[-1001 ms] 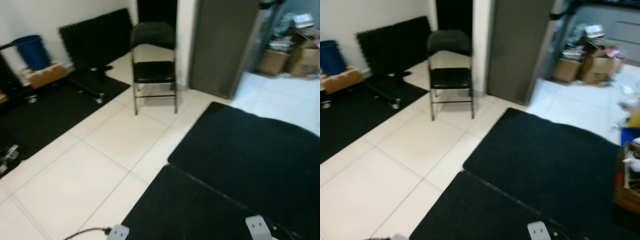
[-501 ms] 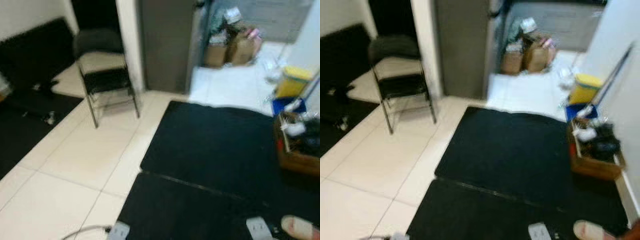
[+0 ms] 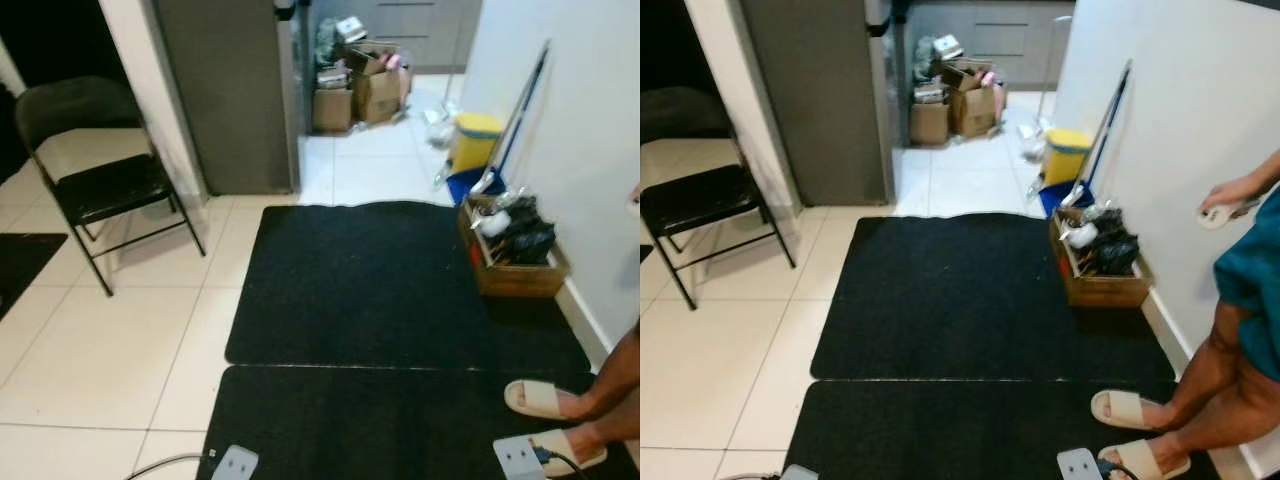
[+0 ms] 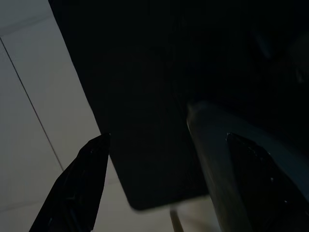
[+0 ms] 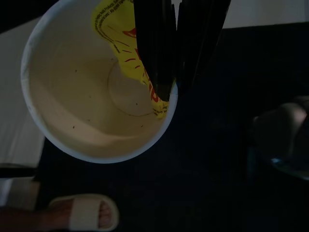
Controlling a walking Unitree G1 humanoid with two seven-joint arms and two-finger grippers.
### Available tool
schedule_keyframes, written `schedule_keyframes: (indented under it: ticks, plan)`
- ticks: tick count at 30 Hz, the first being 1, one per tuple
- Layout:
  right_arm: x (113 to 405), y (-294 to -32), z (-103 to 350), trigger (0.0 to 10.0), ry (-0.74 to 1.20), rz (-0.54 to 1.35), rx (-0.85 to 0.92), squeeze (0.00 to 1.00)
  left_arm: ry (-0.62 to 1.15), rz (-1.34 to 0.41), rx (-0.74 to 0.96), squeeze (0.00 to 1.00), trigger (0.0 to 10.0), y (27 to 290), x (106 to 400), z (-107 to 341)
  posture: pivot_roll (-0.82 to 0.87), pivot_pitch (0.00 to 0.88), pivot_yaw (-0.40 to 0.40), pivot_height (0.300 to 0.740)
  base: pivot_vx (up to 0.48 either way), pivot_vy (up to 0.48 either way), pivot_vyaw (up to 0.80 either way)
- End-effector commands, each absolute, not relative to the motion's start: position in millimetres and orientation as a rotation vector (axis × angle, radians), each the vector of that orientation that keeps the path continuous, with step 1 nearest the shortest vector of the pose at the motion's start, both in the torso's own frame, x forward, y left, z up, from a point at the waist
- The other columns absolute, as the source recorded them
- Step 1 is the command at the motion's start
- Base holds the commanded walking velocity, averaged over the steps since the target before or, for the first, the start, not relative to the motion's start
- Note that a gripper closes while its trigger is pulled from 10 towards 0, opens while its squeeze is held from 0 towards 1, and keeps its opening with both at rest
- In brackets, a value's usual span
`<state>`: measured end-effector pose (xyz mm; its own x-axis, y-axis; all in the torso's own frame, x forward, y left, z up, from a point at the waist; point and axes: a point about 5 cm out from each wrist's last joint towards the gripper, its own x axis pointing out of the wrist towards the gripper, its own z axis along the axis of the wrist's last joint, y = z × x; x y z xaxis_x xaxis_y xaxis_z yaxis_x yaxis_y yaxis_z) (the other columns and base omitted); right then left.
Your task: Restocking fridge
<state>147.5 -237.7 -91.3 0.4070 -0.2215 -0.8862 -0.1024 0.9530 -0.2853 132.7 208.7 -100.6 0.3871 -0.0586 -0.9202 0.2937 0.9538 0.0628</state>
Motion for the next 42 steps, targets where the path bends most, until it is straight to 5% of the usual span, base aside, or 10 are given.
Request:
schedule_keyframes:
  ticks: [1, 42]
  plan:
    - [149.9, -234.5, -91.1, 10.0, 1.141, -0.064, -0.321, 0.00, 1.197, -0.224, 0.228, 0.00, 10.0, 210.3, 121.2, -104.3, 0.04, 0.000, 0.000, 0.740, 0.000, 0.000, 0.00]
    - [152.3, -230.7, -91.0, 10.0, 1.125, -0.025, -0.326, 0.00, 1.189, -0.200, 0.142, 0.00, 10.0, 208.0, 120.7, -104.5, 0.03, 0.000, -0.006, 0.740, 0.053, 0.000, 0.00]
